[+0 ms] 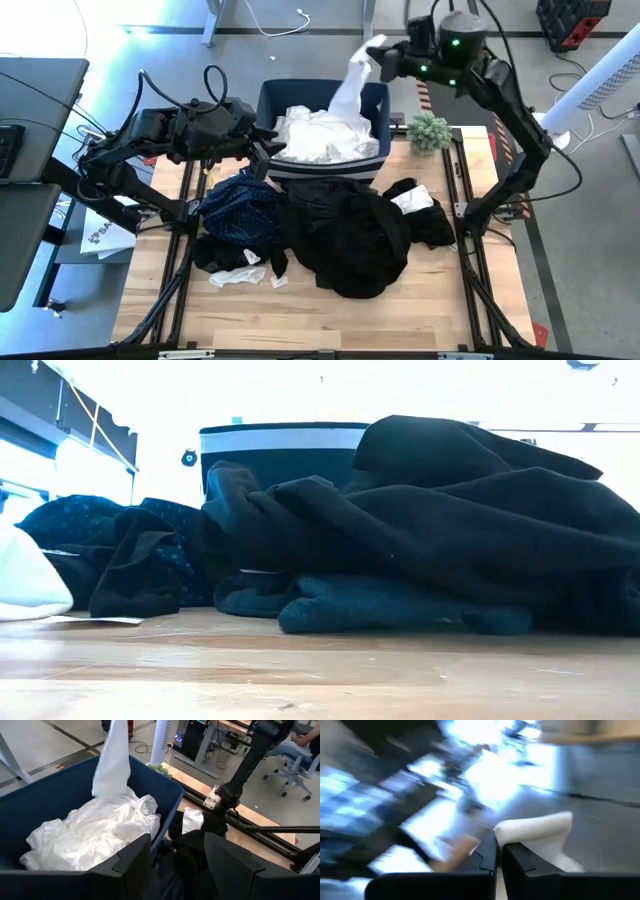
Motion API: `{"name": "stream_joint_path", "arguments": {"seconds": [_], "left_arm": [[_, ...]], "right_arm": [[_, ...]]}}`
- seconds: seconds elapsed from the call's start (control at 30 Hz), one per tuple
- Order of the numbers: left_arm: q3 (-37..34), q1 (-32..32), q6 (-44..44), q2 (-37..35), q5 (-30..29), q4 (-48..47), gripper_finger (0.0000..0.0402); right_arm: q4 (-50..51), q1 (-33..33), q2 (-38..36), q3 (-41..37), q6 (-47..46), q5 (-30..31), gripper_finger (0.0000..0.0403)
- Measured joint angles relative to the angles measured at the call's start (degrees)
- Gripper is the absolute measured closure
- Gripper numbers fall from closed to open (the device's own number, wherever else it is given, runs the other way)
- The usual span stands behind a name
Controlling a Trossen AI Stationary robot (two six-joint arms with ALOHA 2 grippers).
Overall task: Sort clothes
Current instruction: Put the center white sock into the blue bin, then put the right white sock into the blue bin
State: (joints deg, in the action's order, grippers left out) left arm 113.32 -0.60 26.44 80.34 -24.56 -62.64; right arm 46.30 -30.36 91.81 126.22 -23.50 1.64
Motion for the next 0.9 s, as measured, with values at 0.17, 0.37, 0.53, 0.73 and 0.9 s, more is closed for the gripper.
{"name": "stream_joint_path", "arguments": {"seconds": [0.17, 0.37, 0.53, 0.73, 0.9], "left_arm": [[0.0, 0.0, 0.0, 0.0, -0.2, -0.1, 0.0218], [0.0, 0.0, 0.0, 0.0, -1.3, -0.1, 0.0218], [0.0, 0.0, 0.0, 0.0, -1.6, -0.1, 0.0218], [0.0, 0.0, 0.0, 0.0, -1.6, -0.2, 0.0218], [0.0, 0.0, -0.1, 0.0, -1.6, -0.2, 0.0218]], "right_arm": [[13.3, -1.6, 0.6, -5.9, 6.9, 14.0, 0.0398], [10.5, -1.8, 0.8, -19.9, 7.0, 10.9, 0.0398], [7.0, -1.9, 0.8, -29.2, 6.3, 3.5, 0.0375], [9.0, -1.9, 0.7, -29.8, 5.7, -4.5, 0.028], [19.8, -1.9, 0.5, -21.3, 5.1, -5.6, 0.0228]]}}
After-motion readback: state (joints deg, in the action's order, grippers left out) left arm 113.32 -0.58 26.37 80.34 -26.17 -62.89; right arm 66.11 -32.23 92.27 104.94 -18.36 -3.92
